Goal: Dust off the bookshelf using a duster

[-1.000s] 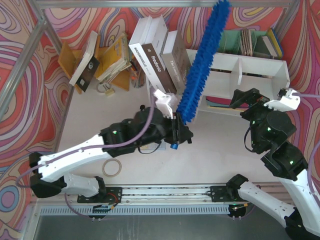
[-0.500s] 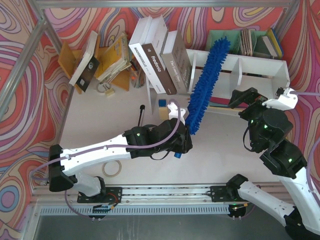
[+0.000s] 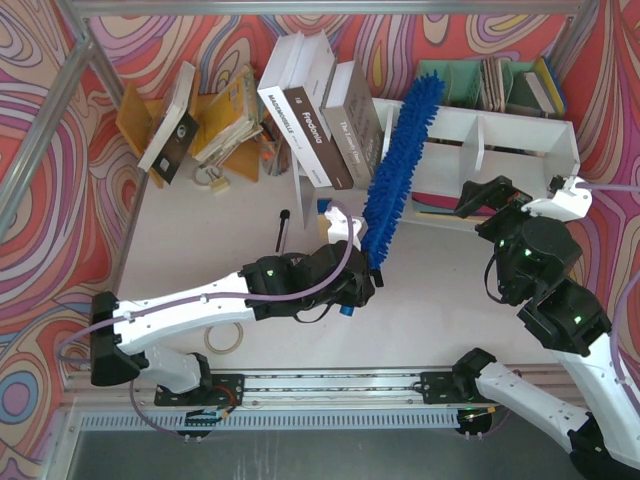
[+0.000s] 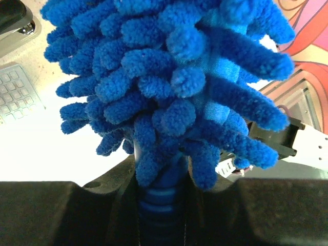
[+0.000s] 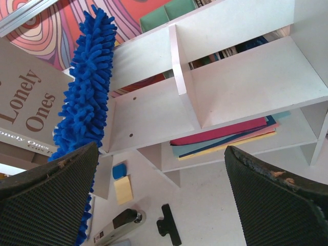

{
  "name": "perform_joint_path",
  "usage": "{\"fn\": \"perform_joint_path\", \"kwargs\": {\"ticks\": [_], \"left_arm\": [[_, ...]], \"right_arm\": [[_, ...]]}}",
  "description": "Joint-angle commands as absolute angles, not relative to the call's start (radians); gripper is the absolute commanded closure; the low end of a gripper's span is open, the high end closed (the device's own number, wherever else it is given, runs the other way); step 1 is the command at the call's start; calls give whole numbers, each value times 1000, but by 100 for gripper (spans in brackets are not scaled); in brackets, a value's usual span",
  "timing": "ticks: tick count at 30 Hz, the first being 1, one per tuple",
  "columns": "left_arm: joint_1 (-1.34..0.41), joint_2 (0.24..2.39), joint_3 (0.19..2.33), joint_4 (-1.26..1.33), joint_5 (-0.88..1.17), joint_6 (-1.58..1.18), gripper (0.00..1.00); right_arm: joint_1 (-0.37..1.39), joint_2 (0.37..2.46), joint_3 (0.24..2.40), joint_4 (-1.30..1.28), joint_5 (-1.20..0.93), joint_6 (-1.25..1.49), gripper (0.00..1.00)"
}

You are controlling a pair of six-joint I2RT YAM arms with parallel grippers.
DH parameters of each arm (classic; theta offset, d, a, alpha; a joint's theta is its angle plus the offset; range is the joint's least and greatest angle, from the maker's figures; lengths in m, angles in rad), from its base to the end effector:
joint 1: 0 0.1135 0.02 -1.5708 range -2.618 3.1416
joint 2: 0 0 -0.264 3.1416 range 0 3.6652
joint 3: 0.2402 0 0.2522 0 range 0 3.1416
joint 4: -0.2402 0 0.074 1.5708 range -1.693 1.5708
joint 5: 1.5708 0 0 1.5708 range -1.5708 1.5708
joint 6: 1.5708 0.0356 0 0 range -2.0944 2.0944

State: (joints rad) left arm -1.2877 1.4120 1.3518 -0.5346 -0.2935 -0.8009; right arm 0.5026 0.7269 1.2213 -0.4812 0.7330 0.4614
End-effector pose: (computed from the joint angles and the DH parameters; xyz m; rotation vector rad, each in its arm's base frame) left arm 0.0981 -0.3004 0.3588 0.3741 2.2451 -0.8728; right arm 0.1082 0.0323 0.4593 0.5368 1.4691 0.1889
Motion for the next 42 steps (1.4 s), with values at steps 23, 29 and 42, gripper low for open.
{"fn": "perform_joint_path", "kwargs": {"ticks": [23, 29, 42], "left_arm": [[-1330, 1315, 1333, -632, -366, -773, 100], [-1338, 1368, 1340, -708, -325, -793, 100], [-1366, 1447, 1391, -737, -332, -759, 100]], "right_arm": [[499, 713, 1202, -490, 749, 484, 1], [499, 715, 1197, -487, 744, 491, 1], [499, 707, 1180, -489, 744, 501, 1]]}}
